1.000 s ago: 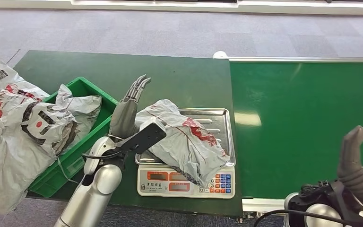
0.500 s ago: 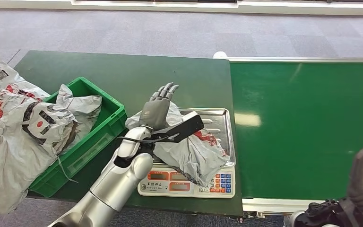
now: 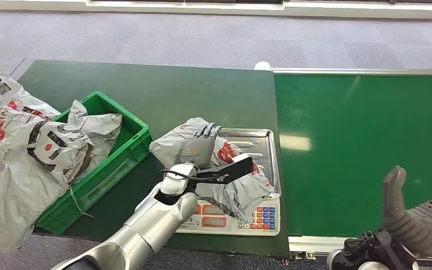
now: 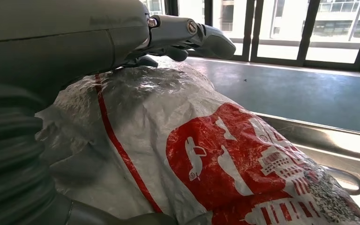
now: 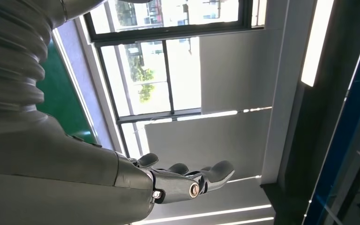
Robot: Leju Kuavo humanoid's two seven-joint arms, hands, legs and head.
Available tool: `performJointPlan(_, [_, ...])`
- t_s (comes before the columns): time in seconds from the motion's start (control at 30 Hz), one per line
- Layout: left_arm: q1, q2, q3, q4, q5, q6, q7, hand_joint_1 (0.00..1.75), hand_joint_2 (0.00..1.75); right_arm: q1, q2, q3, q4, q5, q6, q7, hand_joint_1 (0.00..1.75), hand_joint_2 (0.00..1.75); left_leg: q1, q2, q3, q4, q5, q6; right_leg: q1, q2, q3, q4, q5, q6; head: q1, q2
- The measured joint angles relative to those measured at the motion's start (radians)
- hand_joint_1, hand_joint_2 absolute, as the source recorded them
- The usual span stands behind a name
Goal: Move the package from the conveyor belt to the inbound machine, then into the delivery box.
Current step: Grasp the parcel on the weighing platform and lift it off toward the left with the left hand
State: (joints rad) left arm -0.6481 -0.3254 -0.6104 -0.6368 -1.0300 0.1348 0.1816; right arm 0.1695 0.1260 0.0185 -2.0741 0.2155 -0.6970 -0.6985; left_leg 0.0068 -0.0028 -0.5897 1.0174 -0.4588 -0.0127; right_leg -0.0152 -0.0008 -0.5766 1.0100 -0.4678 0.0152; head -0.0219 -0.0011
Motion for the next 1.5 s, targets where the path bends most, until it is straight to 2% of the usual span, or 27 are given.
performJointPlan(0.37, [-0.01, -0.005, 0.0, 0.027, -0.001, 0.001, 0.002, 0.0, 1.75, 0.0, -0.002, 0.01, 0.008, -0.001, 0.0, 0.0, 0.0, 1.75, 0.0, 0.0, 0.002, 0.0, 0.0, 0.0, 0.0, 0.0, 0.002, 0.0, 0.0, 0.0, 0.0, 0.0])
performJointPlan(0.67, [-0.025, -0.011, -0.017, 0.085, -0.068, -0.015, 0.061, 0.0, 1.75, -0.002, -0.01, 0.044, 0.017, -0.021, 0.0, 0.0, 0.0, 1.75, 0.0, 0.0, 0.005, -0.001, 0.0, 0.001, 0.0, 0.0, 0.006, 0.0, 0.0, 0.0, 0.0, 0.0])
performJointPlan(0.7, [-0.027, -0.011, -0.017, 0.092, -0.07, -0.019, 0.062, 0.04, 1.75, -0.004, -0.011, 0.05, 0.021, -0.023, 0.0, 0.0, 0.0, 1.75, 0.0, 0.0, 0.005, -0.001, -0.001, 0.001, 0.0, 0.0, 0.007, 0.0, -0.001, 0.0, 0.0, 0.0])
performJointPlan(0.83, [-0.036, -0.011, -0.017, 0.115, -0.078, -0.075, 0.066, 1.73, 1.75, -0.021, -0.017, 0.069, 0.042, -0.037, 0.0, 0.0, 0.0, 1.75, 0.0, 0.0, 0.005, -0.002, -0.004, 0.001, 0.0, 0.0, 0.014, 0.0, -0.004, 0.0, 0.0, 0.0])
performJointPlan(0.9, [-0.037, -0.011, -0.016, 0.12, -0.079, -0.095, 0.059, 1.75, 1.75, -0.03, -0.018, 0.073, 0.054, -0.033, 0.0, 0.0, 0.0, 1.75, 0.0, 0.0, 0.008, -0.002, -0.005, 0.002, 0.0, 0.0, 0.017, 0.0, -0.005, 0.0, 0.0, 0.0])
performJointPlan(1.03, [-0.031, -0.005, -0.007, 0.119, -0.061, -0.074, 0.028, 1.75, 1.75, -0.046, -0.018, 0.073, 0.081, -0.014, 0.0, 0.002, 0.0, 1.75, 0.0, 0.0, 0.009, -0.002, -0.004, 0.002, 0.0, -0.002, 0.019, 0.0, -0.005, 0.0, 0.0, 0.0])
performJointPlan(1.5, [-0.018, 0.019, 0.043, 0.1, -0.071, -0.063, 0.009, 1.75, 1.75, -0.052, -0.018, 0.073, 0.128, -0.008, 0.0, 0.005, 0.0, 1.75, 0.0, 0.0, 0.015, -0.002, -0.002, -0.001, 0.001, -0.001, 0.015, 0.0, -0.003, -0.002, 0.0, 0.0])
